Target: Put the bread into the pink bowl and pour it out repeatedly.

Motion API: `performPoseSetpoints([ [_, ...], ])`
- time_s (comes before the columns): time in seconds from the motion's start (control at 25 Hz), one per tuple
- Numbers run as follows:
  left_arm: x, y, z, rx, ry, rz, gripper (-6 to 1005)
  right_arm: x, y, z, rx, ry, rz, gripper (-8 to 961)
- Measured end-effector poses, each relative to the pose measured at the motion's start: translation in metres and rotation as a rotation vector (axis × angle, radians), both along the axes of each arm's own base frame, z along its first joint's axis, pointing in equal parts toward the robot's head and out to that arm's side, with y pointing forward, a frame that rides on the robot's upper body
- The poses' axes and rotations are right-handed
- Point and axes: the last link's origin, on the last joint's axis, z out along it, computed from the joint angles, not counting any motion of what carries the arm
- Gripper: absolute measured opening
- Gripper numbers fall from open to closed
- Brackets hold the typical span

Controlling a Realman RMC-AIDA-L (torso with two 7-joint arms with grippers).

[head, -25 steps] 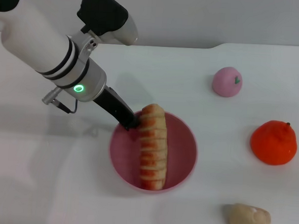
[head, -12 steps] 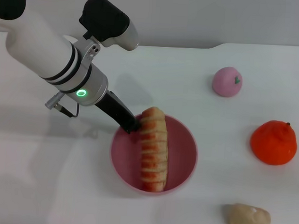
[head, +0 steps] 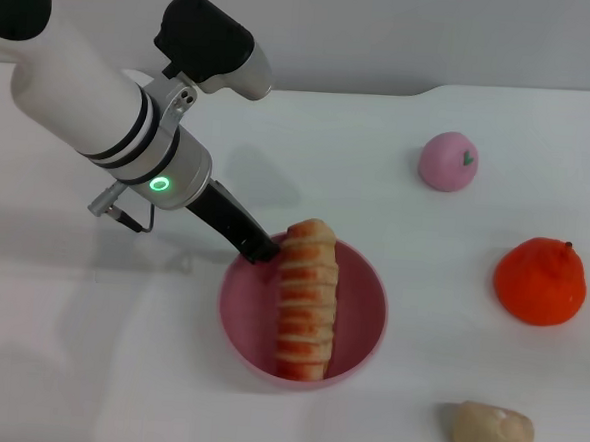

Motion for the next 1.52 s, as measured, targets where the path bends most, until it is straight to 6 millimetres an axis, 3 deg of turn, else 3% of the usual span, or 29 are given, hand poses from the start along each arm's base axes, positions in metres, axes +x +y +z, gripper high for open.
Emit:
performPoseSetpoints([
  [0.32, -0.001, 0.002, 0.001, 0.011, 0.001, 0.005, 125, -0.001, -0.001, -0.004, -0.016, -0.003, 0.006, 371],
  [0.36, -0.001, 0.002, 0.002, 0.013, 0.0, 0.006, 246, -0.001, -0.001, -0.004, -0.018, -0.004, 0.007, 371],
  [0.8, 0.01, 0.006, 0.009, 0.032, -0.023, -0.015, 242, -0.001, 0.0, -0.009, -0.038, -0.011, 0.003, 371],
  [1.12, 0.022, 0.011, 0.028, 0.068, -0.056, -0.025, 254, -0.002, 0.0, -0.011, -0.046, -0.015, 0.005, 371],
  [1.52, 0.024, 0.022, 0.054, 0.181, -0.094, -0.031, 261, -0.007, 0.004, -0.018, -0.079, -0.029, 0.021, 371],
])
